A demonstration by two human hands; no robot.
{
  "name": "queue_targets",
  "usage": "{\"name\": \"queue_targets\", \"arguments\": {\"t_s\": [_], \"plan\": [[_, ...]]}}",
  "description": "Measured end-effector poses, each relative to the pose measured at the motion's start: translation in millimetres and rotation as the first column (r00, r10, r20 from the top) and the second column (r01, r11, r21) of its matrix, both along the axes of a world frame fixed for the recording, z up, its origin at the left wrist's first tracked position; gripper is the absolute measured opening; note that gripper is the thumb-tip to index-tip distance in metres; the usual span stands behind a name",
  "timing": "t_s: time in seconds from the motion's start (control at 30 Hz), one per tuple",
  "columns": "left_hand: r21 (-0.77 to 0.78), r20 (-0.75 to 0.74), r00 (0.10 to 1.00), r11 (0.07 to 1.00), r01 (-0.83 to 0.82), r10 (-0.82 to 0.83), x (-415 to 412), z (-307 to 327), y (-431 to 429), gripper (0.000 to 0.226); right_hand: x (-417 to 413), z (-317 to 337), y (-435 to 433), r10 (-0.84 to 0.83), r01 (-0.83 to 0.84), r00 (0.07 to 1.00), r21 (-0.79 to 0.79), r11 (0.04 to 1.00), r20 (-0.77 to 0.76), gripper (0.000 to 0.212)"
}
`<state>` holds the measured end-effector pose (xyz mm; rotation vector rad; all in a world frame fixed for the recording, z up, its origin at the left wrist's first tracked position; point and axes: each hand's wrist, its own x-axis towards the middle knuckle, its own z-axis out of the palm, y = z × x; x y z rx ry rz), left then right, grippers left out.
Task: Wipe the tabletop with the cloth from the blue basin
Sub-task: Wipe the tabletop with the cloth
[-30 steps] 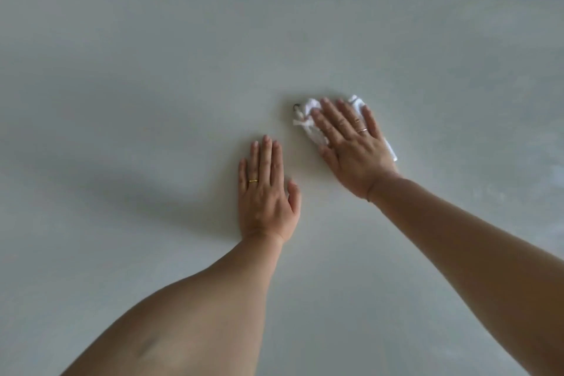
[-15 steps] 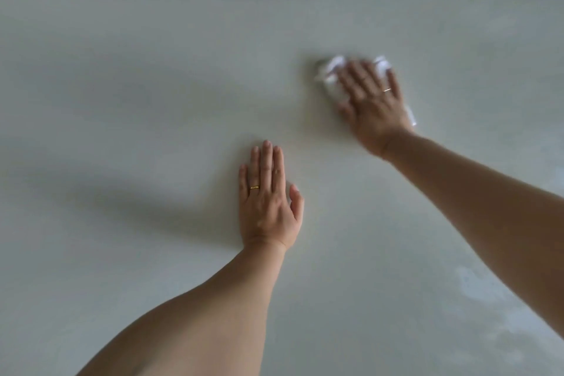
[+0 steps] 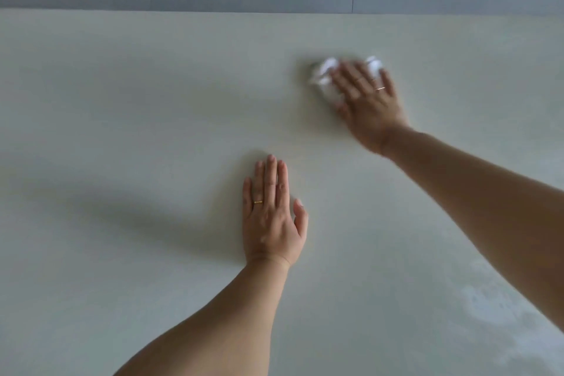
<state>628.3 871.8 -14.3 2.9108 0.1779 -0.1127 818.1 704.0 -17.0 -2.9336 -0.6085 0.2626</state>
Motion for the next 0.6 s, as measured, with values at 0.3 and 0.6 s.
{"name": "queue_targets", "arguments": {"t_s": [0.3, 0.6], "plan": [[-0.003, 0.012, 1.0, 1.0, -0.017, 0.017, 0.3, 0.1, -1.2, 0.064, -35.0, 1.9, 108.7, -0.346, 0.352, 0.935, 0.087, 0.932, -0.079, 0.058], [-0.016, 0.022, 1.0, 1.0, -0.003, 0.003, -0.2, -0.8, -0.3, 0.064, 55.3, 0.1, 12.9, -0.305, 0.306, 0.952, 0.022, 0.952, -0.026, 0.054]]}}
